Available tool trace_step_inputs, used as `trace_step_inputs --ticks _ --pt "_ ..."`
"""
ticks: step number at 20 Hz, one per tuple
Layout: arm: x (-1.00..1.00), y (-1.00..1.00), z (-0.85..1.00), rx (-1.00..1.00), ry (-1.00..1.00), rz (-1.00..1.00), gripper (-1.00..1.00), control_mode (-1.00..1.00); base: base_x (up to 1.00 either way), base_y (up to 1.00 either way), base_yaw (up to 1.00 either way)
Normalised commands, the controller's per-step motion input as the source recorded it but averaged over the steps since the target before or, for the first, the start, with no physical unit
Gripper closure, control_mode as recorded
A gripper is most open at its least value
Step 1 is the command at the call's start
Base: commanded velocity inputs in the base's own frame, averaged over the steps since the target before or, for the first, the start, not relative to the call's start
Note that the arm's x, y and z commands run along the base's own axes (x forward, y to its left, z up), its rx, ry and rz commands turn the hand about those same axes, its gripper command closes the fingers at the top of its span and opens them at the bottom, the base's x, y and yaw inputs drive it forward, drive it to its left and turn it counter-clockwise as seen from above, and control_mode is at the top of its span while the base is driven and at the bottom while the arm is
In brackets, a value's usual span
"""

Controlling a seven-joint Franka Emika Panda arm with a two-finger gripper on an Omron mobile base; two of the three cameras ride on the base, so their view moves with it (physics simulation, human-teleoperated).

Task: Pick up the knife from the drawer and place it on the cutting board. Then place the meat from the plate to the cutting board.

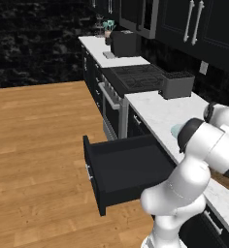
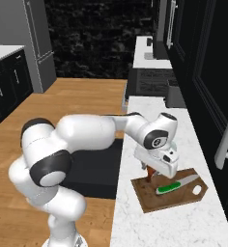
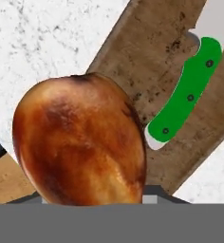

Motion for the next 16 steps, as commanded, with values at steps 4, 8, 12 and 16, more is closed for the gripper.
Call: trace_step_inputs --ticks 4,8,12,16 --pt "0.76 0.0 -0.41 -0.07 0.2 -0.76 1.0 -1.0 0.0 0.0 0.0" --pt "0.32 -0.38 -0.4 -0.06 0.22 -0.4 1.0 -1.0 0.0 0.0 0.0" --pt "-0.03 -0.56 -0.57 -0.09 0.16 -0.25 1.0 -1.0 0.0 0.0 0.0" --pt "0.08 -0.2 -0.14 0.0 0.04 -0.16 1.0 -1.0 0.0 0.0 0.0"
